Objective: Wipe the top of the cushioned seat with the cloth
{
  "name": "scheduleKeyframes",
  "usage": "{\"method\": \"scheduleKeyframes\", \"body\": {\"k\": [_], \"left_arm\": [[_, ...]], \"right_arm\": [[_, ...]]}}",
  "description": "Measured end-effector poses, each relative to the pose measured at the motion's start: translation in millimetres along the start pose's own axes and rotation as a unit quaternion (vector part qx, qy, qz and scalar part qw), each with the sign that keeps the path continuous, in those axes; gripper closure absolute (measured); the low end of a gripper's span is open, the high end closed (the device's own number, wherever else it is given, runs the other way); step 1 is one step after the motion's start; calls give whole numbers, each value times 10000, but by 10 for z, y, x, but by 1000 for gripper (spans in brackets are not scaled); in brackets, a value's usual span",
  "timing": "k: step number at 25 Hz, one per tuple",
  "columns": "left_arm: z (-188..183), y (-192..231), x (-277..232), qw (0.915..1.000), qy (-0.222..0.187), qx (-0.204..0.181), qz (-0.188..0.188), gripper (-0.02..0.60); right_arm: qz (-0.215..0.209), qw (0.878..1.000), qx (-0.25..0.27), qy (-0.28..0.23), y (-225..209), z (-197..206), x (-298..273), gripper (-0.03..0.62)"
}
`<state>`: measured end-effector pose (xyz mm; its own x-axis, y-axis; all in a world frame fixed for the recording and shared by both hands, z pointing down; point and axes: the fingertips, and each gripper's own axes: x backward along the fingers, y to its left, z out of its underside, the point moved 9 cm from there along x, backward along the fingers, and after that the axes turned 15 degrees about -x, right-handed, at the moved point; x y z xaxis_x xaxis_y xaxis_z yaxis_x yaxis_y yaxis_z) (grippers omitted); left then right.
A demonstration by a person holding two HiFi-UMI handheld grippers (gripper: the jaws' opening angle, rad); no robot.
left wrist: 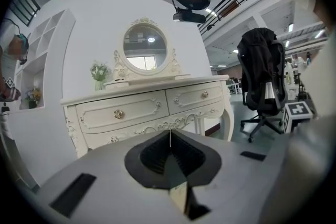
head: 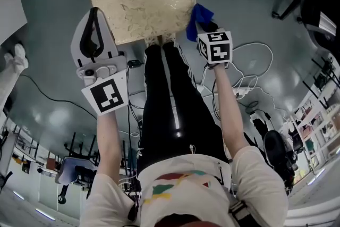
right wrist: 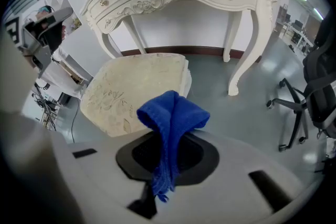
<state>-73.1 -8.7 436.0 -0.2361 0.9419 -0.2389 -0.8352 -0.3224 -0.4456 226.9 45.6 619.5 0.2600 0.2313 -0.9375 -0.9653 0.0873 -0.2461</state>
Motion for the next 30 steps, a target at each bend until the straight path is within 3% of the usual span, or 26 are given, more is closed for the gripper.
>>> {"method": "scheduleKeyframes", "body": {"k": [14, 18, 22, 27, 30], "left_arm": [[-25, -28, -2, 9999, -63, 37, 88, 575], [-104, -10, -19, 9988, -116, 469, -55, 575], [-429, 138, -112, 9941, -312, 977, -342, 575], [-901, 342, -146, 9960, -505, 685, -278, 575], [-1417, 541, -143, 9930, -713, 772, -539, 575]], "right_arm": [[258, 9996, -43, 42, -117, -19, -11, 560], [237, 9996, -113, -97, -84, -108, 77, 560], [172, 9990, -252, -335, 17, -363, 303, 560], [77, 9941, -285, -1045, 209, -1042, 727, 560], [-82, 9885, -164, -1501, 419, -1448, 1169, 560]]}}
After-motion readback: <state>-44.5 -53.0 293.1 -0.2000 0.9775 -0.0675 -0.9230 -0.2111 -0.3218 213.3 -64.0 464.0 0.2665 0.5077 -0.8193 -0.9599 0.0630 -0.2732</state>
